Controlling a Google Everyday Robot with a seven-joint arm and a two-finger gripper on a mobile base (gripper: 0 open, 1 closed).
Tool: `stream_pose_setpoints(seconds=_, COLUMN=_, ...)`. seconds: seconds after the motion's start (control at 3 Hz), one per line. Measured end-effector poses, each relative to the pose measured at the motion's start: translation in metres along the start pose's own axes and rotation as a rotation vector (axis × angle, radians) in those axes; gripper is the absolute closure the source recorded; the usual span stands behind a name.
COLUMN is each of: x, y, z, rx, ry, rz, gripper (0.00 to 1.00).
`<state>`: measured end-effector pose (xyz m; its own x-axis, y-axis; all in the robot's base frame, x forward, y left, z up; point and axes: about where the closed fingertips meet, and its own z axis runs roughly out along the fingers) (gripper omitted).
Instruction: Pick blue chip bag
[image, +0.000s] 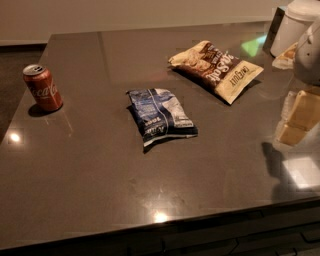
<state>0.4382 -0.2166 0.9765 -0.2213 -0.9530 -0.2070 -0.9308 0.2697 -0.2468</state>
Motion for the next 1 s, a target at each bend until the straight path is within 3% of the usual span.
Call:
stream_pose_setpoints(seconds=0.33, x=0.0, y=0.0, z=0.0, rx=0.001, ry=0.0, rz=0.0, gripper=0.0)
stream_pose_setpoints(seconds=1.0, x=-0.062, y=-0.019, z=0.026, rx=0.054, ry=-0.049, rz=-0.016, gripper=0.0)
